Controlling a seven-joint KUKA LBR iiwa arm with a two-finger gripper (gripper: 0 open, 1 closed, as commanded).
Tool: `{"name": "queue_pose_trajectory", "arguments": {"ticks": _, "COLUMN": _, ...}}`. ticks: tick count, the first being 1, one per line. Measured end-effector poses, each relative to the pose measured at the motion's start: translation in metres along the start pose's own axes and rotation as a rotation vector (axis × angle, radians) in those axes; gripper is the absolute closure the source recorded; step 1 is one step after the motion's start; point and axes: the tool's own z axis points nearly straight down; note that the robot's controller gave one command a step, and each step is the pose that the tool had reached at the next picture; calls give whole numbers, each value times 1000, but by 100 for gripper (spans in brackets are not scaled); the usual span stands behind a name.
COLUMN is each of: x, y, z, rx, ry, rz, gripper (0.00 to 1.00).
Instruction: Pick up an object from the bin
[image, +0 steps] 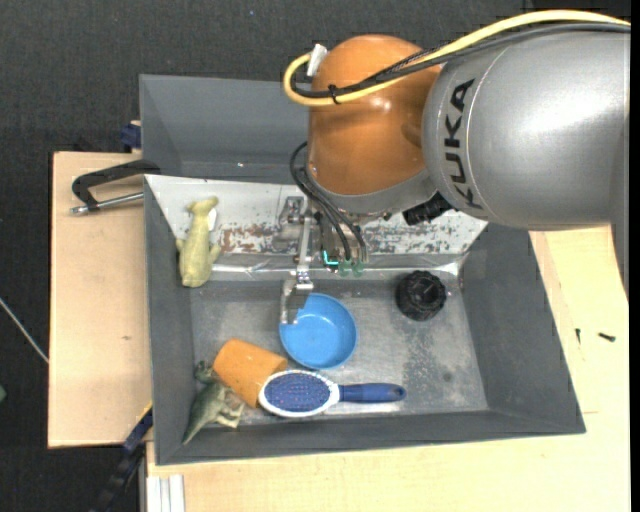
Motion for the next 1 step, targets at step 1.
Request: {"name": "queue_pose_trajectory", "arguments": {"ticks": 1, "x": -15, "y": -28, "z": 165, "rx": -2, "ry": -14, "rz": -172, "gripper": 0}}
